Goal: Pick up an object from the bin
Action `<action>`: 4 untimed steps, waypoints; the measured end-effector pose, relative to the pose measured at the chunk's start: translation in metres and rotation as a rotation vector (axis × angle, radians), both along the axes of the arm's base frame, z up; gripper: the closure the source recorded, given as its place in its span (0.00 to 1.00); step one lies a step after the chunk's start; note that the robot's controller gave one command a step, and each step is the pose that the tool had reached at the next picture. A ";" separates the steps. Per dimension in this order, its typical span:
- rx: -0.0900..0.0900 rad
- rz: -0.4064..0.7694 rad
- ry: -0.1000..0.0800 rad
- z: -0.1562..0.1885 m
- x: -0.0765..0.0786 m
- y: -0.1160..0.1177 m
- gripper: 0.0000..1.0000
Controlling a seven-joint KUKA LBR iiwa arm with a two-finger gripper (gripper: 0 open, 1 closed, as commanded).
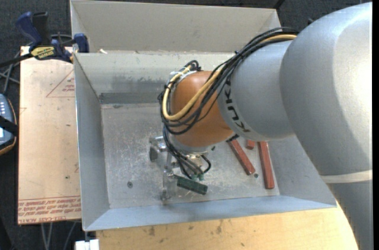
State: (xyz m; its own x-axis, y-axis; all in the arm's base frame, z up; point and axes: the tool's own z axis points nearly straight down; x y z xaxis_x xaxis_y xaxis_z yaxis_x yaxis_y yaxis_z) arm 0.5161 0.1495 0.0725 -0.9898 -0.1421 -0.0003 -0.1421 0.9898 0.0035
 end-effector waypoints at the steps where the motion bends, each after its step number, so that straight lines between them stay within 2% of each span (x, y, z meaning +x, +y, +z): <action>1: -0.005 -0.018 -0.007 -0.001 -0.023 -0.018 0.00; 2: 0.000 0.049 -0.005 0.001 -0.017 -0.042 0.00; 3: -0.003 0.189 -0.002 -0.002 -0.007 -0.101 1.00; 4: -0.003 0.189 -0.002 -0.002 -0.007 -0.101 1.00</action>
Offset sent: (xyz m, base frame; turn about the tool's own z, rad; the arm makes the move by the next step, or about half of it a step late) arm -0.0094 -0.0734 0.0012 -0.1055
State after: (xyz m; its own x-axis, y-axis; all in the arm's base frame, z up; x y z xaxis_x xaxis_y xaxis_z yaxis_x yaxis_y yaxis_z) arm 0.5089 0.0487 0.0705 -0.9456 -0.3254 -0.0014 -0.3254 0.9456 0.0006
